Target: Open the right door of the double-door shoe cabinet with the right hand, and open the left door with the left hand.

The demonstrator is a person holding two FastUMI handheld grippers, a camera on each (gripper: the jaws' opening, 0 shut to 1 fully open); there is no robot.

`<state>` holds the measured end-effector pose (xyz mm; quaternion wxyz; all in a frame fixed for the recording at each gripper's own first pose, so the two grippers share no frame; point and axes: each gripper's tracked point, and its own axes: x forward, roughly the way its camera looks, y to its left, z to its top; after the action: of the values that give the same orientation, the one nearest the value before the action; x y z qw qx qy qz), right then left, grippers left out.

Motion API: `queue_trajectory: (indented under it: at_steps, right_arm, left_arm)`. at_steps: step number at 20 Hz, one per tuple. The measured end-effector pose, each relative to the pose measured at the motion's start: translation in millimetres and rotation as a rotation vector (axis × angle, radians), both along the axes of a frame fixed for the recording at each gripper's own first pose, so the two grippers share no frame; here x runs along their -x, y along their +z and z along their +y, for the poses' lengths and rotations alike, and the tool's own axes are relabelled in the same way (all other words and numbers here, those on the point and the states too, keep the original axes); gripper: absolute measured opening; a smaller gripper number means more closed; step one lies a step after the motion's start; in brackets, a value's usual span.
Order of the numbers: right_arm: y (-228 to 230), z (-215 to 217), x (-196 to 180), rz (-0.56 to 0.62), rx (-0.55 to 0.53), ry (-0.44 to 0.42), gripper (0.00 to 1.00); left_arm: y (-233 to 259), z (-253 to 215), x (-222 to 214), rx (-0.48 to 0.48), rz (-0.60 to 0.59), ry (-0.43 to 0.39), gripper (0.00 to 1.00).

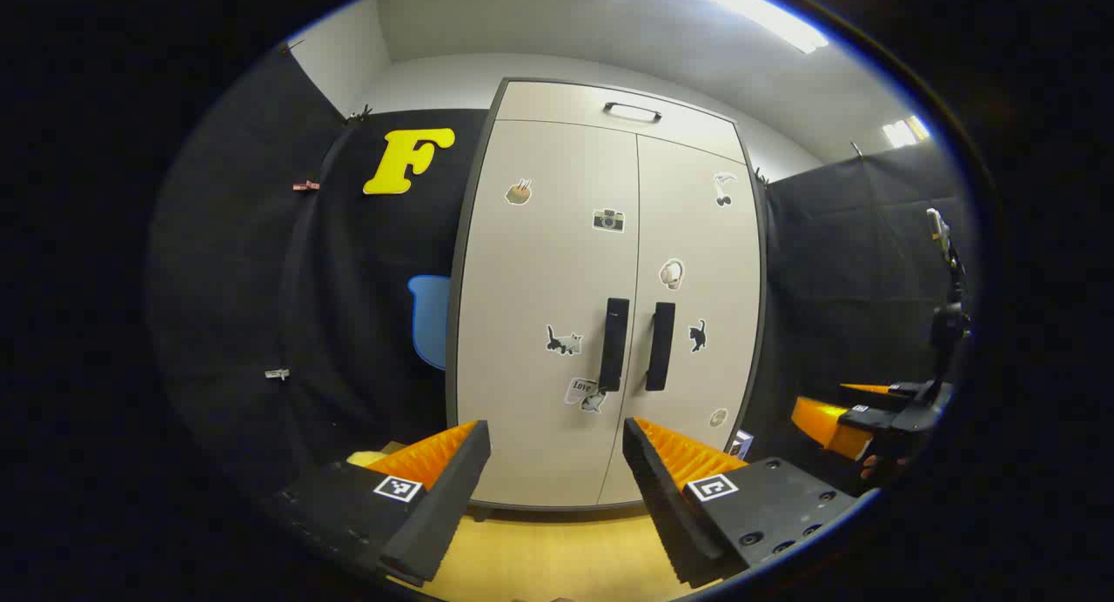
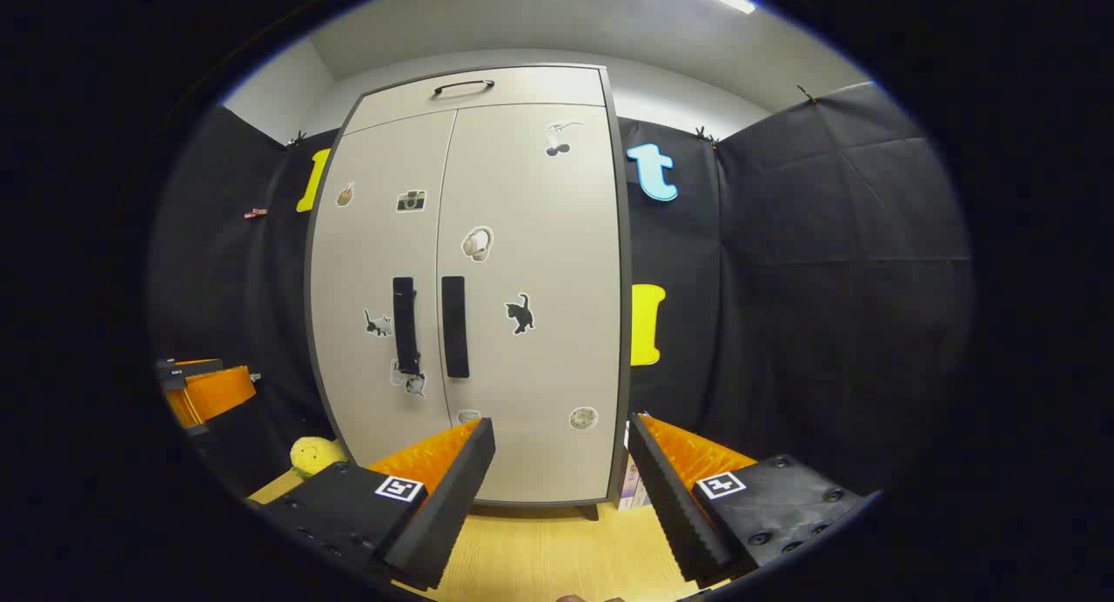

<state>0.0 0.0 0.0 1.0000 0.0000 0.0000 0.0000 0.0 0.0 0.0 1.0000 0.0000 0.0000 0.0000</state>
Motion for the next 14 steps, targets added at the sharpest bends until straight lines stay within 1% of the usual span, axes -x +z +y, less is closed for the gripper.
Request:
queue_trajectory:
  at_steps: [3,7,9,12,14]
  right_arm:
    - [0,-2,1,0.005,0.005,-0.003,0.98]
    - [2,3,2,-0.002,-0.01,0.024,0.98]
    - [2,2,-4,0.003,-0.015,0.05,0.98]
    - [-2,-8,-16,0.019,-0.023,0.072,0.98]
    - [-6,-14,-23,0.022,-0.007,0.096,0.98]
  left_arm:
    - [0,-4,0,-0.035,-0.012,0.005,0.95]
    - [-6,-9,-2,-0.073,-0.004,0.006,0.95]
    - [-6,-12,-3,-0.069,-0.006,0.019,0.95]
    - [-6,-17,-12,-0.047,-0.007,0.068,0.95]
    - [-6,-23,-17,-0.016,-0.012,0.099,0.95]
